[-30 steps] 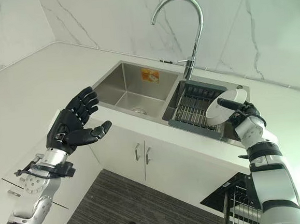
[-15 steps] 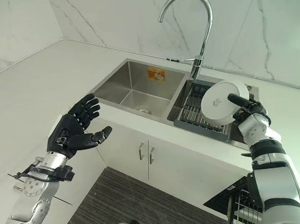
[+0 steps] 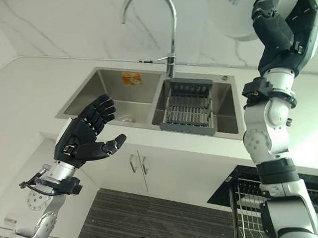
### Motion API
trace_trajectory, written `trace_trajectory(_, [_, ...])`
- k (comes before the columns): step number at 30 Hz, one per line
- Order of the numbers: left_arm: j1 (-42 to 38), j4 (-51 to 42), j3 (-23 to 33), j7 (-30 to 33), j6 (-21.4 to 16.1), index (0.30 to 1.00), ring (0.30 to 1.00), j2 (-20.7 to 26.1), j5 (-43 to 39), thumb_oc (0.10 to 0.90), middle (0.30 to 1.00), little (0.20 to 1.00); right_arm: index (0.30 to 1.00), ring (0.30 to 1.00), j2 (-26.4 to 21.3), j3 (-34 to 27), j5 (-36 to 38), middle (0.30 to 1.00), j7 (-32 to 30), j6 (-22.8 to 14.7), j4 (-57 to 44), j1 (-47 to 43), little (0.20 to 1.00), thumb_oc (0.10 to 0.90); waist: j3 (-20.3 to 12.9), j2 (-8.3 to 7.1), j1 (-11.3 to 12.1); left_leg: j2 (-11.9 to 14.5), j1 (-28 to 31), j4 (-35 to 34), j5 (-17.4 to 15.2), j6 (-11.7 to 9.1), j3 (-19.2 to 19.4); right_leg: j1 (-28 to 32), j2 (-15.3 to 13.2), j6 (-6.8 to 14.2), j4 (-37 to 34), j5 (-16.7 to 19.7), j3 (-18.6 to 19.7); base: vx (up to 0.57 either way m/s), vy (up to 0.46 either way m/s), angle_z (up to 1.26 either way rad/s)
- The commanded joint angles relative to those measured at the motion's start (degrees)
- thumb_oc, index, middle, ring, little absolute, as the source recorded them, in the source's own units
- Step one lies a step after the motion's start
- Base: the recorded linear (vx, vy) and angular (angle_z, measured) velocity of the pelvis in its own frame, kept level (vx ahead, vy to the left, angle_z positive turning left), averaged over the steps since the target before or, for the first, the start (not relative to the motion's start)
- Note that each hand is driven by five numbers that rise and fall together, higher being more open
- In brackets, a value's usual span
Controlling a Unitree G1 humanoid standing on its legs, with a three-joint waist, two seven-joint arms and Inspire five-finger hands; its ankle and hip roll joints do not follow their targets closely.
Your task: Place the dishes in the dishwasher.
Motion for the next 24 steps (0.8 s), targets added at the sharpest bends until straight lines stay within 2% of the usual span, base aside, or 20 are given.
trace_trajectory(1, [-2.43, -8.68, 0.58, -4.58, -4.94, 0.9, 0.9, -0.09, 0.58, 0.8, 0.9, 0.9, 0.3, 0.3, -1.75, -4.95, -5.63, 0.3, -0.78, -4.34, -3.63, -1.09, 0.3, 0.4, -4.05, -1.11, -1.23, 1.45, 0.08, 1.65, -5.71, -2.04, 0.54, 0.54, 0.36, 3.17, -0.84, 0.43, 1.99, -0.02, 0.088, -0.63])
trace_trajectory(2, [-2.54, -9.35, -0.45, -8.04, -3.54, 0.9, 0.9, -0.25, -0.02, 0.8, 0.9, 0.9, 0.3, 0.3, -0.61, -5.58, -4.64, 0.3, -0.18, -5.31, -5.25, 0.52, 0.3, 0.4, -3.57, -1.51, -1.8, 1.45, 0.19, 1.65, -5.87, -1.88, 1.29, 0.16, 0.08, 3.71, -0.84, 1.05, 2.47, -0.08, 0.085, -0.64])
trace_trajectory(3, [-2.9, -10.37, -2.7, -11.68, -1.0, 0.9, 0.9, -0.31, 1.01, 0.8, 0.9, 0.9, 0.3, 0.3, 1.64, -6.63, -3.91, 0.3, 0.6, -8.35, -8.22, 2.53, 0.3, 0.4, -2.58, -1.93, -3.08, 1.46, 0.25, 1.65, -6.03, -1.67, 1.96, -0.64, -0.12, 4.49, -0.84, 2.08, 3.01, -0.09, 0.035, -0.76])
trace_trajectory(4, [-3.18, -10.71, -3.48, -12.36, -0.56, 0.9, 0.9, -0.21, 1.34, 0.8, 0.9, 0.9, 0.3, 0.3, 2.22, -6.64, -4.3, 0.3, 0.7, -8.78, -8.89, 2.87, 0.3, 0.4, -2.26, -2.01, -3.32, 1.54, 0.29, 1.65, -6.1, -1.69, 2.25, -0.94, -0.42, 4.8, -0.84, 2.52, 2.67, -0.16, -0.023, -0.84])
trace_trajectory(6, [-5.52, -11.27, -6.57, -14.88, 2.92, 0.9, 0.9, 0.77, 3.69, 0.8, 0.9, 0.9, 0.3, 0.3, 4.86, -5.07, -5.06, 0.3, 2.5, -9.27, -11.03, 2.46, 0.3, 0.4, -1.13, -2.28, -3.18, 2.75, 0.69, 1.65, -6.44, -1.89, 4.71, -1.9, -3.64, 6.81, -0.84, 4.97, -1.35, -0.21, -0.095, -0.84])
trace_trajectory(7, [-6.22, -11.01, -7.15, -15.37, 3.55, 0.9, 0.9, 1.57, 4.2, 0.8, 0.9, 0.9, 0.3, 0.3, 5.43, -4.19, -5.43, 0.3, 3.02, -9.34, -11.01, 1.82, 0.3, 0.4, -0.94, -2.19, -2.87, 3.72, 0.92, 1.65, -6.4, -2.1, 6.25, -1.89, -5.46, 7.62, -0.84, 6.11, -3.53, -0.23, -0.138, -1.28])
trace_trajectory(9, [-7.96, -10.53, -7.91, -16.35, 4.57, 0.9, 0.9, 3.56, 3.38, 0.8, 0.9, 0.9, 0.3, 0.3, 6.2, -1.92, -5.95, 0.3, 3.93, -10.39, -11.39, 1.63, 0.3, 0.4, -0.74, -1.71, -2.46, 5.41, 0.96, 1.65, -6.2, -2.24, 8.96, -1.63, -8.07, 8.19, -0.84, 7.65, -5.31, -0.24, -0.194, -1.37])
trace_trajectory(11, [-9.77, -9.82, -8.69, -17.39, 5.82, 0.9, 0.9, 4.68, 2.12, 0.8, 0.9, 0.9, 0.3, 0.3, 6.98, -0.69, -5.95, 0.3, 5.16, -11.73, -13.46, 4.07, 0.3, 0.4, -0.86, -1.1, -3.13, 6.77, 0.51, 1.65, -6.13, -1.79, 10.68, -1.71, -9.75, 7.88, -0.84, 8.58, -3.24, -0.21, -0.359, -0.89])
trace_trajectory(13, [-10.11, -9.37, -8.93, -19.12, 7.37, 0.9, 0.9, 3.97, 1.2, 0.8, 0.9, 0.9, 0.3, 0.3, 8.05, -0.89, -6.66, 0.3, 6.11, -13.1, -14.82, 5.88, 0.3, 0.4, -0.78, -1.04, -3.79, 7.6, 0.23, 1.65, -6.19, -1.87, 10.33, -2.28, -9.59, 7.72, -0.84, 8.17, -0.51, -0.11, -0.409, -0.45])
trace_trajectory(14, [-10.28, -9.15, -9.23, -21.24, 9.62, 0.9, 0.9, 3.73, -1.25, 0.8, 0.9, 0.9, 0.3, 0.3, 8.35, -1.18, -7.2, 0.3, 6.0, -13.49, -15.37, 6.48, 0.3, 0.4, -0.8, -1.12, -4.09, 7.98, 0.15, 1.65, -6.26, -2.12, 9.93, -2.76, -9.24, 7.85, -0.84, 7.81, 0.43, -0.06, -0.41, -0.22])
trace_trajectory(15, [-9.92, -8.76, -9.4, -24.7, 14.39, 0.9, 0.9, 2.58, -6.99, 0.8, 0.9, 0.9, 0.3, 0.3, 8.38, -1.61, -7.27, 0.3, 5.38, -12.94, -16.17, 6.65, 0.3, 0.4, -1.02, -1.1, -4.44, 9.07, 0.19, 1.65, -6.03, -2.63, 10.11, -3.16, -8.68, 8.23, -0.84, 6.77, 0.97, -0.07, -0.478, -0.28])
trace_trajectory(16, [-9.22, -8.3, -9.86, -25.52, 16.89, 0.9, 0.9, 0.68, -9.3, 0.8, 0.9, 0.9, 0.3, 0.3, 8.88, -1.54, -6.82, 0.3, 4.84, -12.06, -16.24, 6.24, 0.3, 0.4, -1.34, -1.0, -4.67, 10.44, 0.22, 1.65, -5.6, -3.43, 10.54, -3.32, -8.26, 8.5, -0.84, 5.72, 0.94, -0.09, -0.528, -0.09])
trace_trajectory(19, [-7.33, -5.27, -11.65, -20.65, 14.8, 0.9, 0.9, -1.55, -6.42, 0.8, 0.9, 0.9, 0.3, 0.3, 8.56, -0.25, -5.94, 0.3, 4.69, -8.85, -17.94, 4.83, 0.3, 0.4, -2.52, 0.1, -5.85, 15.12, 0.11, 1.65, -3.21, -6.37, 11.63, -3.36, -5.43, 6.96, -0.84, 3.31, 1.04, -0.03, -0.437, -0.21])
trace_trajectory(20, [-6.27, -5.05, -10.97, -20.16, 14.83, 0.9, 0.9, -1.83, -6.26, 0.8, 0.9, 0.9, 0.3, 0.3, 8.36, -0.1, -6.08, 0.3, 4.74, -8.2, -18.82, 5.06, 0.3, 0.4, -2.73, 0.44, -5.9, 16.16, 0.12, 1.65, -2.58, -7.02, 11.83, -3.22, -4.85, 6.43, -0.84, 2.95, 0.67, 0.01, -0.463, -0.29])
trace_trajectory(21, [-2.43, -4.11, -8.98, -18.97, 13.83, 0.9, 0.9, -2.8, -3.59, 0.8, 0.9, 0.9, 0.3, 0.3, 8.22, 0.05, -6.39, 0.3, 6.61, -6.18, -20.12, 5.44, 0.3, 0.4, -2.97, 1.59, -6.03, 18.55, 0.14, 1.65, -0.97, -8.54, 12.45, -2.87, -3.3, 4.83, -0.84, 2.11, -0.05, 0.0, -0.375, -0.43])
trace_trajectory(22, [0.09, -2.59, -7.37, -17.39, 11.91, 0.9, 0.9, -3.28, -0.27, 0.8, 0.9, 0.9, 0.3, 0.3, 7.4, -0.08, -5.89, 0.3, 9.28, -4.79, -20.46, 5.71, 0.3, 0.4, -2.95, 2.23, -6.11, 19.85, 0.42, 1.65, 0.06, -9.4, 13.42, -2.7, -2.35, 3.87, -0.84, 1.79, -0.98, -0.02, -0.323, -0.26])
trace_trajectory(24, [3.07, -0.23, -5.78, -15.72, 9.04, 0.9, 0.9, -3.5, 2.59, 0.8, 0.9, 0.9, 0.3, 0.3, 5.66, -1.11, -6.19, 0.3, 11.8, -3.57, -20.99, 6.7, 0.3, 0.4, -2.68, 2.64, -5.95, 19.86, 0.78, 1.65, 1.05, -10.0, 14.06, -2.66, -1.74, 3.14, -0.84, 1.77, -1.66, -0.04, -0.084, -0.05])
